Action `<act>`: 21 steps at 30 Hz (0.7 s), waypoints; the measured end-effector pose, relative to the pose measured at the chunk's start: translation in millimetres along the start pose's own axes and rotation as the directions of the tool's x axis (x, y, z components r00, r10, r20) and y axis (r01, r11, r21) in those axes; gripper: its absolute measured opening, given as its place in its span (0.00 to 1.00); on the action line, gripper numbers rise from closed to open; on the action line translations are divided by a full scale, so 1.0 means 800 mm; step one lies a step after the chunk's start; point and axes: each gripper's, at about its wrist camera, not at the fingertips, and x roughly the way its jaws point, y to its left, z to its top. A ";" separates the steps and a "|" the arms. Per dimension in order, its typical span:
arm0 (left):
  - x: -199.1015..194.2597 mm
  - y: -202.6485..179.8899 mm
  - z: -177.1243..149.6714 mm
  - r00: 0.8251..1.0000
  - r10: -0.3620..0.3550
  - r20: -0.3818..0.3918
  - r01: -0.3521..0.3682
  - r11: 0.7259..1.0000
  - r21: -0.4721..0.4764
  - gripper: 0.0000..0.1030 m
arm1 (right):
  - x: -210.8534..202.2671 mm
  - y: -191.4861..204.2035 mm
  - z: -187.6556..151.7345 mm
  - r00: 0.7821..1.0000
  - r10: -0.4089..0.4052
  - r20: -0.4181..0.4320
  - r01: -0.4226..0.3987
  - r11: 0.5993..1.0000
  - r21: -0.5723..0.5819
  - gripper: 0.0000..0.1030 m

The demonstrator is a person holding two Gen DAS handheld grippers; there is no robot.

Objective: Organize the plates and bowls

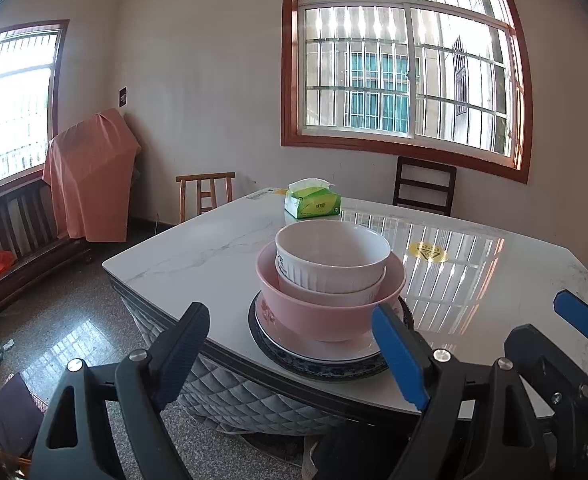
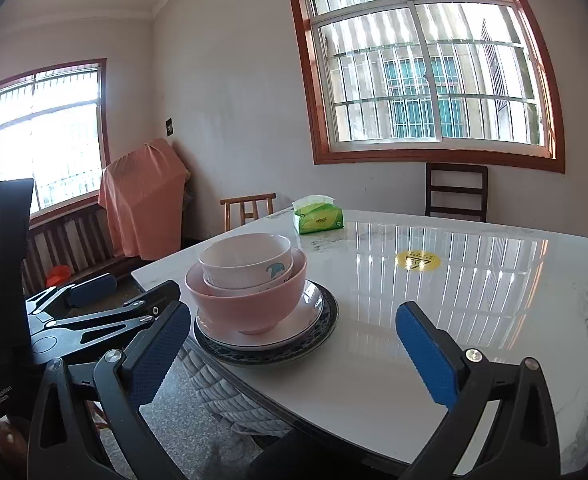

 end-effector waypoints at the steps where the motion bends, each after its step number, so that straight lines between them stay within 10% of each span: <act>1: 0.001 -0.001 0.000 1.000 -0.001 -0.003 0.001 1.000 0.001 0.83 | 0.000 0.001 0.000 1.000 0.000 -0.002 0.000 1.000 -0.002 0.99; 21: 0.011 -0.012 -0.007 1.000 0.028 -0.001 -0.027 0.998 0.056 0.85 | 0.010 -0.063 0.006 0.990 -0.103 -0.099 0.106 0.994 0.024 0.99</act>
